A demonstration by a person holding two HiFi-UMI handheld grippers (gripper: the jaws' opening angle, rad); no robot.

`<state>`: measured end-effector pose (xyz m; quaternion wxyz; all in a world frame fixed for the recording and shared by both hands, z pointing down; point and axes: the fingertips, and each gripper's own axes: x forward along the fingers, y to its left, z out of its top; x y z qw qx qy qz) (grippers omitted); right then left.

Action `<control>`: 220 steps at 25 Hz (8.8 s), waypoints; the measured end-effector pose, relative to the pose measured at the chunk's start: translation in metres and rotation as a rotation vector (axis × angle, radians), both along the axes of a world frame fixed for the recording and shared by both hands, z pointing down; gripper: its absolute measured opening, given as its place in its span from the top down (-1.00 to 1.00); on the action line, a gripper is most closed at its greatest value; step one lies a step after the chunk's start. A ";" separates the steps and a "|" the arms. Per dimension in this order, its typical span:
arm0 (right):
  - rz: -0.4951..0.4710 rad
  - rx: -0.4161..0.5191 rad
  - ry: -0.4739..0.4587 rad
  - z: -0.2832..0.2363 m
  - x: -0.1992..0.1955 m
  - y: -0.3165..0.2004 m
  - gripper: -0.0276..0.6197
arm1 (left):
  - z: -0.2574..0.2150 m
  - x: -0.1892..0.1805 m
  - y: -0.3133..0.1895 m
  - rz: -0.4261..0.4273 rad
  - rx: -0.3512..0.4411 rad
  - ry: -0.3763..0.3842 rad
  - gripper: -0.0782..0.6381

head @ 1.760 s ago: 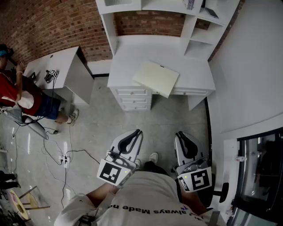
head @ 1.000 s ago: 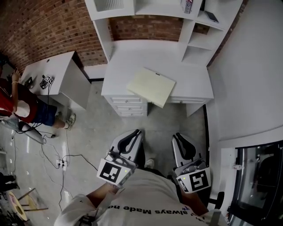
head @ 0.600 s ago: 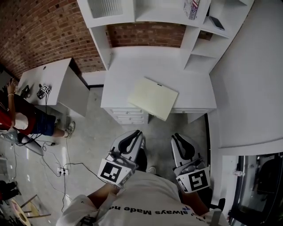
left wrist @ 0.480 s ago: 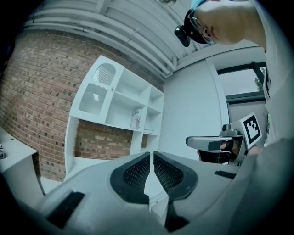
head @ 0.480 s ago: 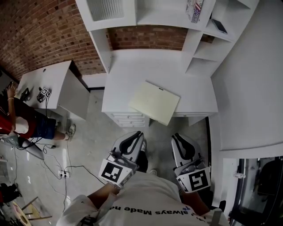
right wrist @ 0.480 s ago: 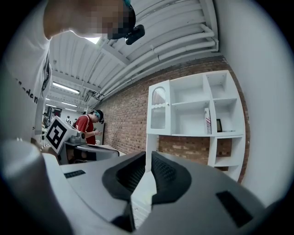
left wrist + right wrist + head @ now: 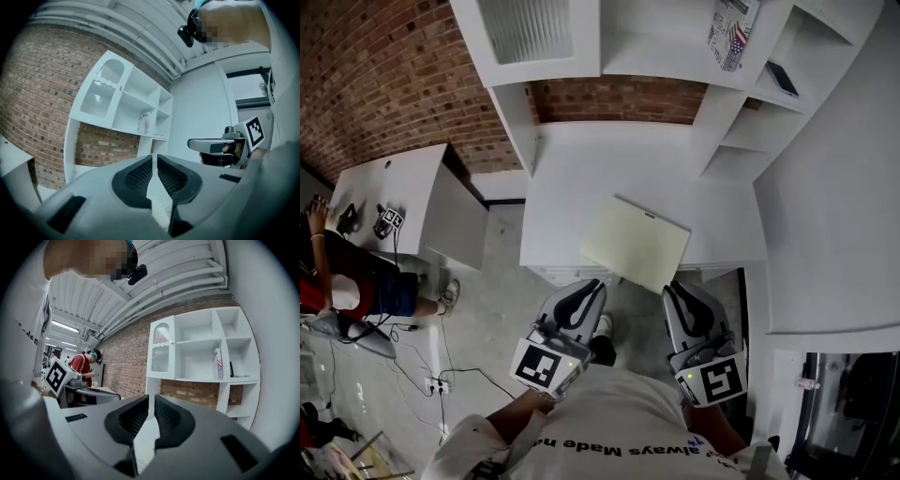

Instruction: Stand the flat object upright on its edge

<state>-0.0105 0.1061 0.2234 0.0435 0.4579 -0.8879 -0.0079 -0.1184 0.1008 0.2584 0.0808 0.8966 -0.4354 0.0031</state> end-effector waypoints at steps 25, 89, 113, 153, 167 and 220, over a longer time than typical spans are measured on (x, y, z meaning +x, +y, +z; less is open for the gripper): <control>-0.009 -0.001 -0.010 0.003 -0.004 -0.087 0.80 | -0.011 0.003 -0.086 0.023 0.010 -0.001 0.70; -0.213 -0.396 0.418 0.341 0.011 -0.086 0.16 | 0.444 0.024 -0.110 -0.204 -0.981 0.813 -0.10; -0.178 -0.433 0.386 0.352 0.011 -0.099 0.16 | 0.402 0.020 -0.139 -0.204 -0.857 0.715 0.02; -0.051 -0.433 0.356 0.380 0.063 -0.176 0.10 | 0.260 0.135 -0.194 -0.073 -0.172 -0.071 0.04; -0.044 -0.473 0.295 0.393 0.090 -0.235 0.10 | 0.275 0.168 -0.233 -0.038 -0.222 -0.088 0.06; 0.233 -0.460 0.263 0.373 0.226 -0.480 0.12 | 0.281 0.313 -0.466 0.123 -0.280 -0.074 0.28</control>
